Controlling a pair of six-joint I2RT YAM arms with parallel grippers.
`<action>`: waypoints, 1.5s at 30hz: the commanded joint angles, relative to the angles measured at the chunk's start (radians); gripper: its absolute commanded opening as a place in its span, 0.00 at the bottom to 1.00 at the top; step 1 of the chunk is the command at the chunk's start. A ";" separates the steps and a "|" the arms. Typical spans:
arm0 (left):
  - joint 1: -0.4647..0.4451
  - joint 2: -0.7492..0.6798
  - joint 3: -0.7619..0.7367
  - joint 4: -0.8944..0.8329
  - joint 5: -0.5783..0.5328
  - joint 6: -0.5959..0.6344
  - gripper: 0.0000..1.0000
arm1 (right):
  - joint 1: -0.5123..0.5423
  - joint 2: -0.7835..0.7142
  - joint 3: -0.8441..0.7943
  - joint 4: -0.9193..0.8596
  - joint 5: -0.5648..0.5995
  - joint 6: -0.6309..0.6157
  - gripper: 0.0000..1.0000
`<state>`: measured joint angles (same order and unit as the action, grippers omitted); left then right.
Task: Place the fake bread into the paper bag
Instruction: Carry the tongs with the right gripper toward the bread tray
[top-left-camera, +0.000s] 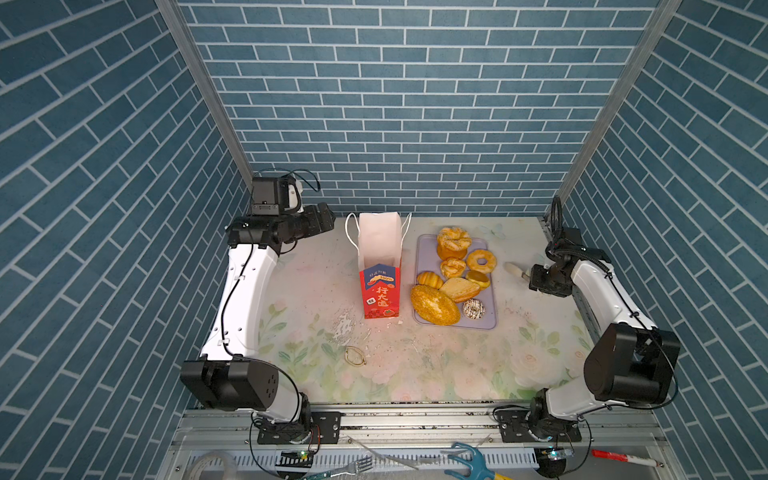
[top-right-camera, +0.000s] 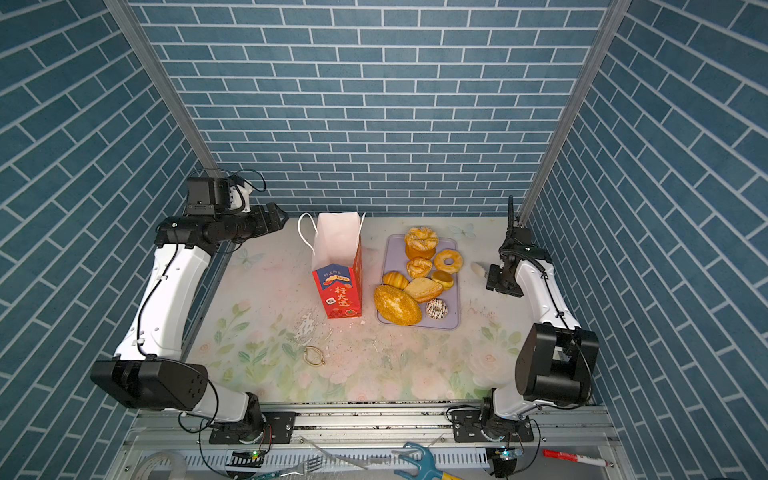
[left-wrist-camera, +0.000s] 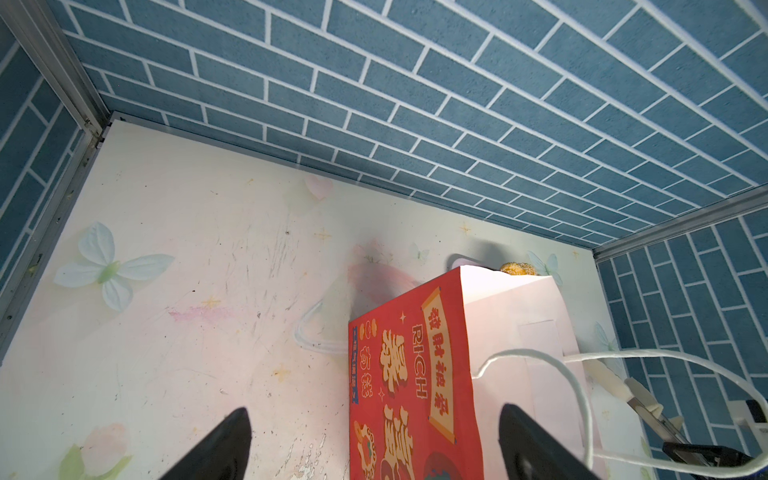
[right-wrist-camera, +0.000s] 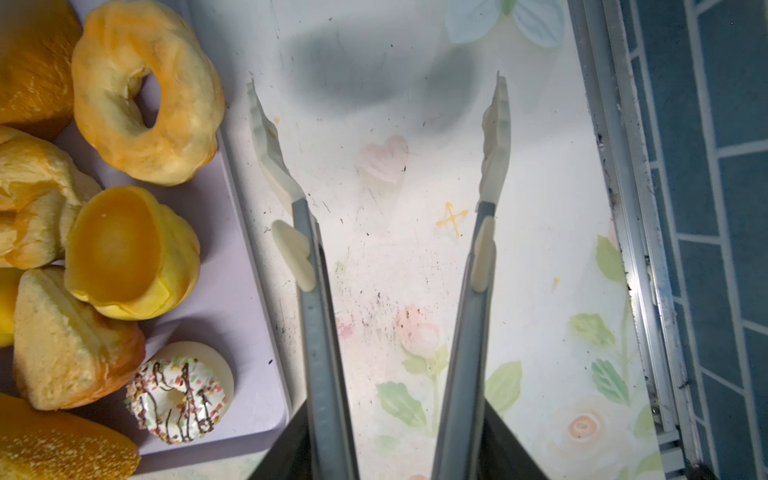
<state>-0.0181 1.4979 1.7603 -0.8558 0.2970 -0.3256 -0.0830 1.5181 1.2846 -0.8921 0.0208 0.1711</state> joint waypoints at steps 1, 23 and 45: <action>-0.009 -0.026 0.016 -0.006 0.007 0.009 0.95 | 0.008 -0.049 0.053 -0.058 0.002 -0.043 0.54; -0.106 -0.111 0.012 -0.059 0.027 0.123 0.94 | 0.356 -0.041 0.411 -0.299 -0.060 -0.048 0.54; -0.161 -0.091 0.014 -0.046 -0.061 0.100 0.94 | 0.348 0.424 0.718 -0.122 -0.030 0.136 0.47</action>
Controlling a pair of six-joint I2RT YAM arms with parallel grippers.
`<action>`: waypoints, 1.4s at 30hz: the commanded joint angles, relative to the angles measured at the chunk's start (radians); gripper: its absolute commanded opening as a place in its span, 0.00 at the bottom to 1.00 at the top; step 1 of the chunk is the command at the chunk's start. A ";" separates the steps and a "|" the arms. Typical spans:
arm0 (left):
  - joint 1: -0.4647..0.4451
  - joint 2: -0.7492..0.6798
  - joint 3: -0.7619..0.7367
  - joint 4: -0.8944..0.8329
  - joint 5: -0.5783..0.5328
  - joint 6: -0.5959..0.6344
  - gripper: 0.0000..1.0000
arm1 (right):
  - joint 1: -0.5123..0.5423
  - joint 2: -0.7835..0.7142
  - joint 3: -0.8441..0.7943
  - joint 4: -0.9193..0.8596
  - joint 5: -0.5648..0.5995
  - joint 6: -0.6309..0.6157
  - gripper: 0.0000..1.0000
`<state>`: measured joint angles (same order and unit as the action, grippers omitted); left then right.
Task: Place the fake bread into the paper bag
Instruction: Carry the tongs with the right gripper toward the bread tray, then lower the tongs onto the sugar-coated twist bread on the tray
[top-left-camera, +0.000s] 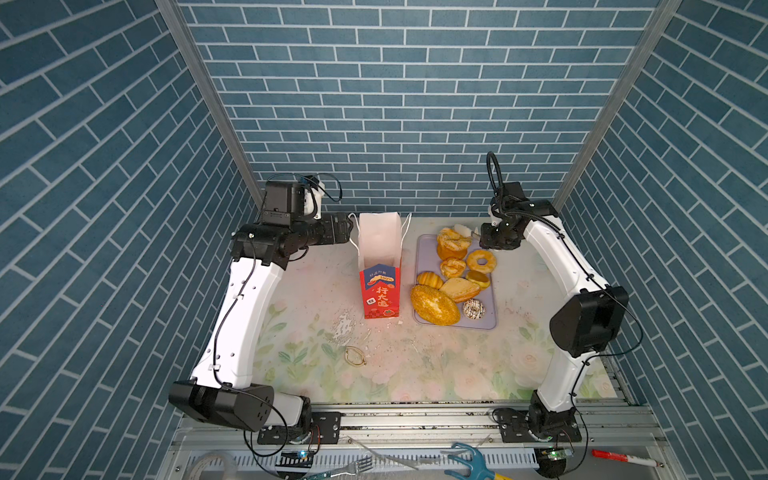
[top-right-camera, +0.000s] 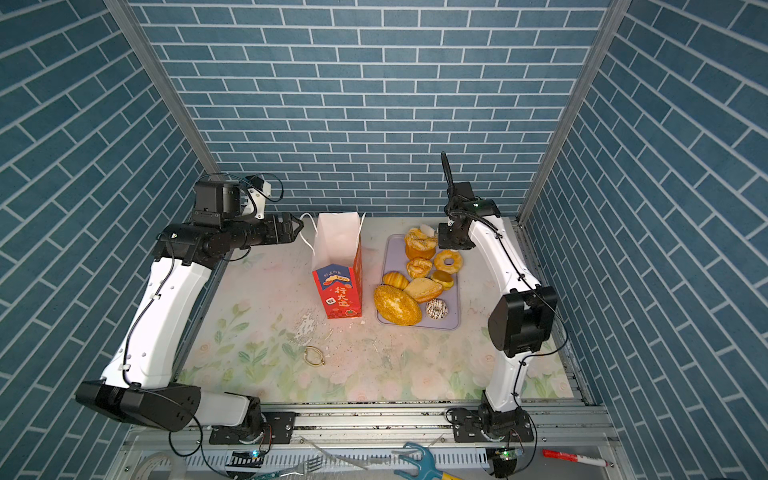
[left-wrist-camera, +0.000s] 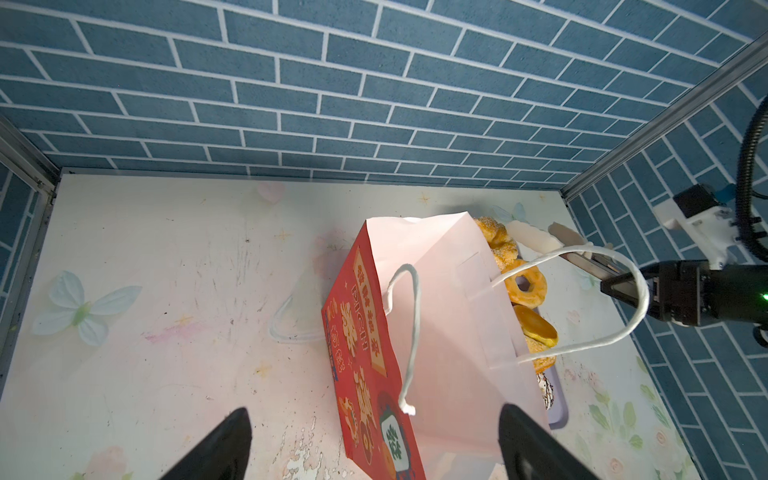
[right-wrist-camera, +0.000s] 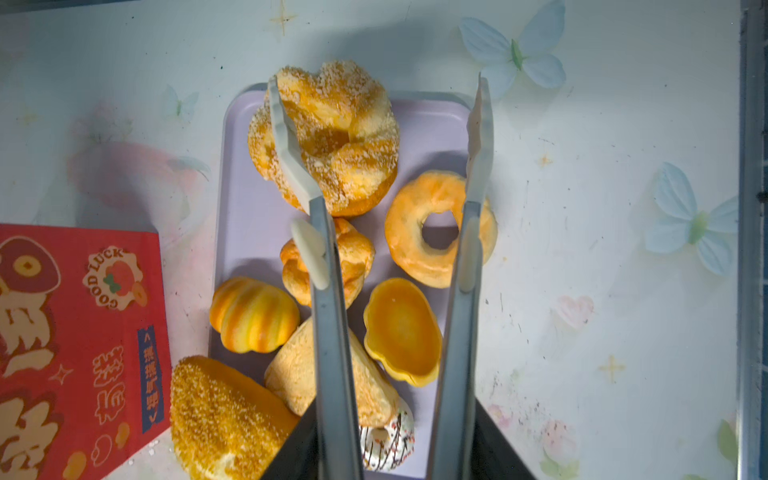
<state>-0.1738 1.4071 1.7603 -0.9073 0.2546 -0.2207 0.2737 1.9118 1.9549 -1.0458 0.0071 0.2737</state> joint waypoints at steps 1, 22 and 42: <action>-0.006 0.000 0.017 0.009 -0.020 -0.006 0.94 | -0.012 0.049 0.061 0.035 -0.025 0.033 0.47; -0.016 0.032 0.063 -0.010 -0.038 -0.005 0.94 | -0.025 0.084 -0.017 0.059 -0.175 0.042 0.43; -0.030 0.049 0.106 -0.035 -0.057 0.000 0.94 | -0.040 0.019 -0.100 0.064 -0.213 0.061 0.40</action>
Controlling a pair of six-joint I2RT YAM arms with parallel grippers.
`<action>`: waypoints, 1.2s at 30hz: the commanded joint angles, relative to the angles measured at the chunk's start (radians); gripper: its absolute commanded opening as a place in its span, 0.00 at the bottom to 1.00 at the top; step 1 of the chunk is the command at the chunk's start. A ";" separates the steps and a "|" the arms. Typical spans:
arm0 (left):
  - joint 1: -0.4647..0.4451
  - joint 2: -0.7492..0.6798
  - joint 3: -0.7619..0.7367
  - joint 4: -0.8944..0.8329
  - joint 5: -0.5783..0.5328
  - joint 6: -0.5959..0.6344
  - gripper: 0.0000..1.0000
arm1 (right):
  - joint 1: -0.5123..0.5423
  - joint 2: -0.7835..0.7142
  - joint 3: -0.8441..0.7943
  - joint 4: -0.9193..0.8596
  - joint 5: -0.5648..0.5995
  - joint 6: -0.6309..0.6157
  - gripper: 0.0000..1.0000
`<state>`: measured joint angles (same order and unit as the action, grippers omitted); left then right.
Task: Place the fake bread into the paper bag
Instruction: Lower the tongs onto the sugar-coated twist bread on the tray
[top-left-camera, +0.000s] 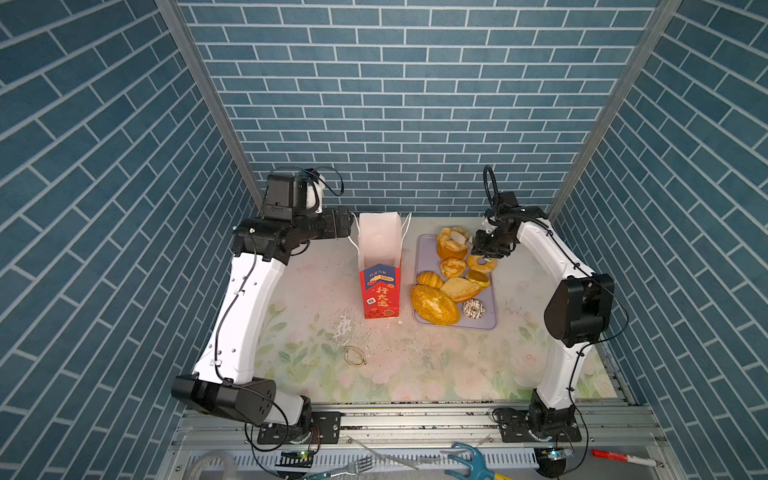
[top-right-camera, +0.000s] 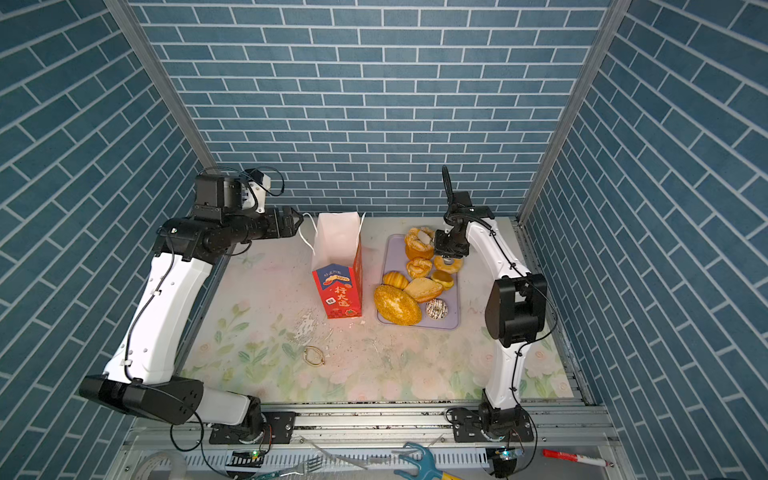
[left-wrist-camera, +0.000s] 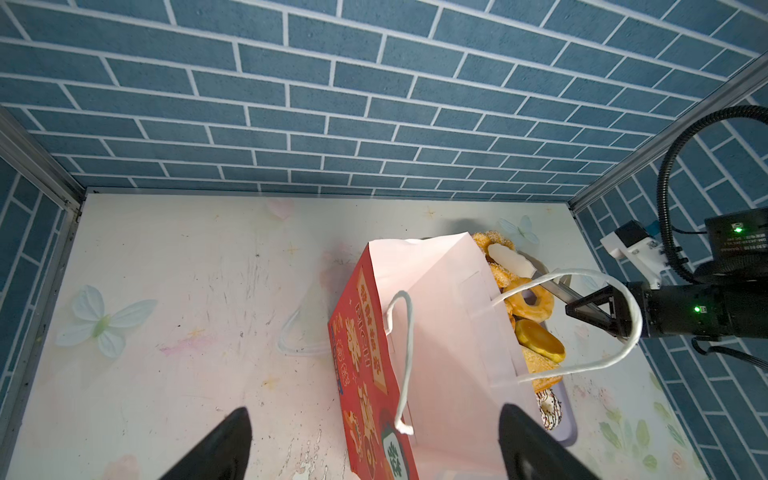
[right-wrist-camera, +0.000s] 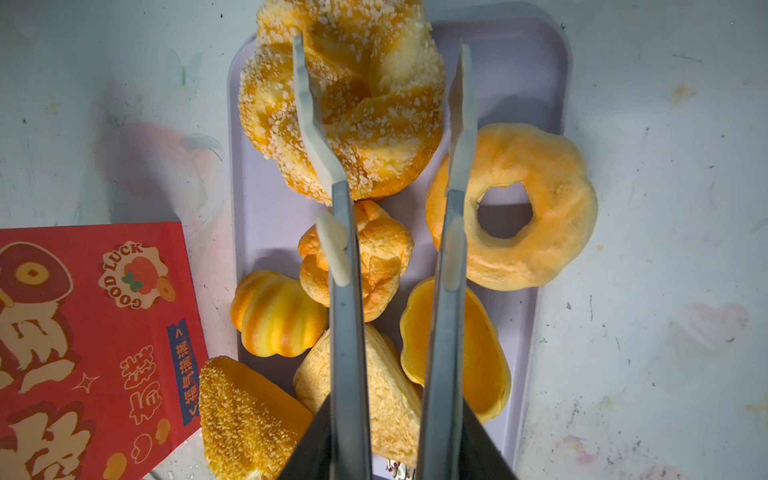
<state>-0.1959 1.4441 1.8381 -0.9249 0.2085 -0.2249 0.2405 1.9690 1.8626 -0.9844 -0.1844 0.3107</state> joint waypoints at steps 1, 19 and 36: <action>-0.009 0.013 0.029 -0.018 -0.009 0.004 0.94 | -0.011 -0.029 -0.001 0.000 -0.031 0.025 0.40; -0.019 0.023 0.038 -0.060 -0.037 0.021 0.94 | -0.026 0.040 0.032 -0.026 -0.117 0.030 0.39; -0.022 0.041 0.076 -0.131 -0.045 0.022 0.94 | -0.026 -0.012 0.027 0.019 -0.119 0.027 0.21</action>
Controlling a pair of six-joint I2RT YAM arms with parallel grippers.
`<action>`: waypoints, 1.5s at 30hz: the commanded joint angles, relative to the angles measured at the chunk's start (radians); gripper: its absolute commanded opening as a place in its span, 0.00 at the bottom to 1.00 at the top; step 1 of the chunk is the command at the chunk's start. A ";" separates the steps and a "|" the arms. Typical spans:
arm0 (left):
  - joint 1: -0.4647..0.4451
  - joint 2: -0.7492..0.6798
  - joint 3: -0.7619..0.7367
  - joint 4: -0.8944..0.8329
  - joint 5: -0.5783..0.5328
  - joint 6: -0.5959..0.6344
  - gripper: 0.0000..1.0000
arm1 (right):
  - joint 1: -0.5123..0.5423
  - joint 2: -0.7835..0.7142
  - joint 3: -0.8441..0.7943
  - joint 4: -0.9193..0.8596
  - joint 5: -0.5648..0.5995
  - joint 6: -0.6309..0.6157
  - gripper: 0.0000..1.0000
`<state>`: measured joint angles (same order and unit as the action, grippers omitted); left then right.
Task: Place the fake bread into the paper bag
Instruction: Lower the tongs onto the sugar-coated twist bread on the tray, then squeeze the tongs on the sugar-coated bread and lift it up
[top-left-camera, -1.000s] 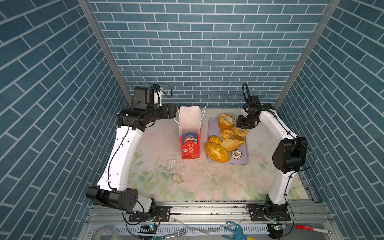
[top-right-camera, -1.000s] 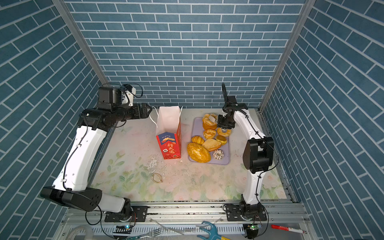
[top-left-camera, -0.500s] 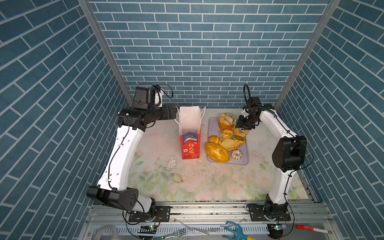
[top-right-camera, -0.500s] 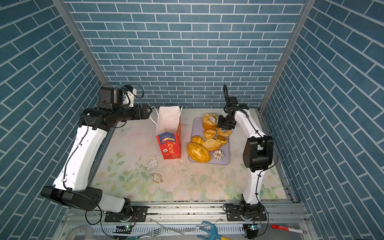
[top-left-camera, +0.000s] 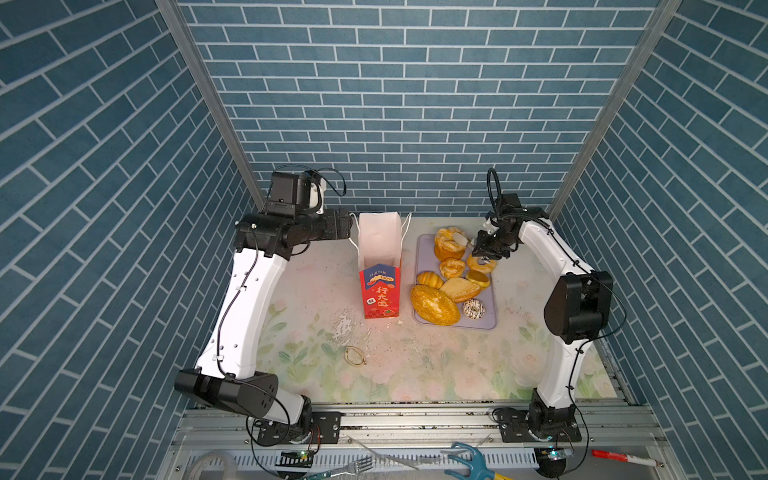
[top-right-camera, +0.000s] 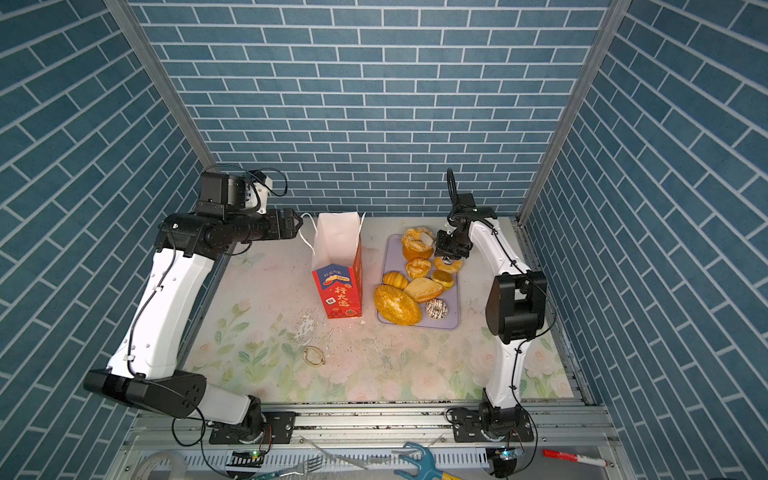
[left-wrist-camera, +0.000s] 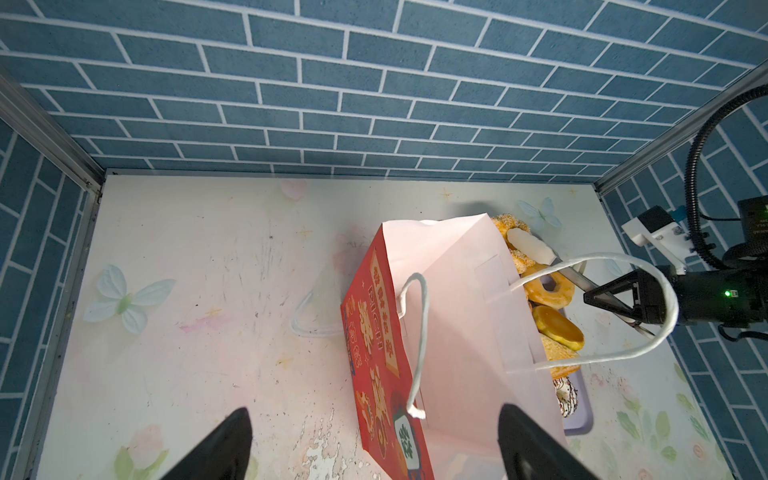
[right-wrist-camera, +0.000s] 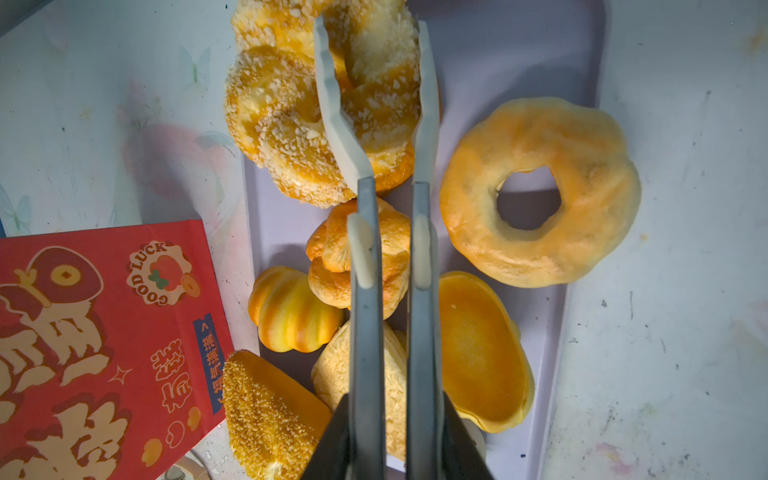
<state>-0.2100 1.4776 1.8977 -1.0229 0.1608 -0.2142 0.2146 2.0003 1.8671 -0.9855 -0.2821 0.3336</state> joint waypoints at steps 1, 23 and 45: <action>-0.008 0.007 0.015 -0.033 0.008 0.012 0.94 | 0.000 -0.055 0.015 0.032 -0.020 0.007 0.20; -0.020 0.054 0.068 -0.097 0.048 0.029 0.94 | 0.012 -0.330 0.012 0.032 0.052 -0.017 0.10; -0.020 0.090 -0.046 0.055 0.025 -0.069 0.82 | 0.223 -0.382 0.498 -0.135 0.132 -0.109 0.08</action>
<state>-0.2375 1.5913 1.8725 -1.0054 0.1841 -0.2554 0.4118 1.6180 2.3054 -1.1431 -0.1722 0.2592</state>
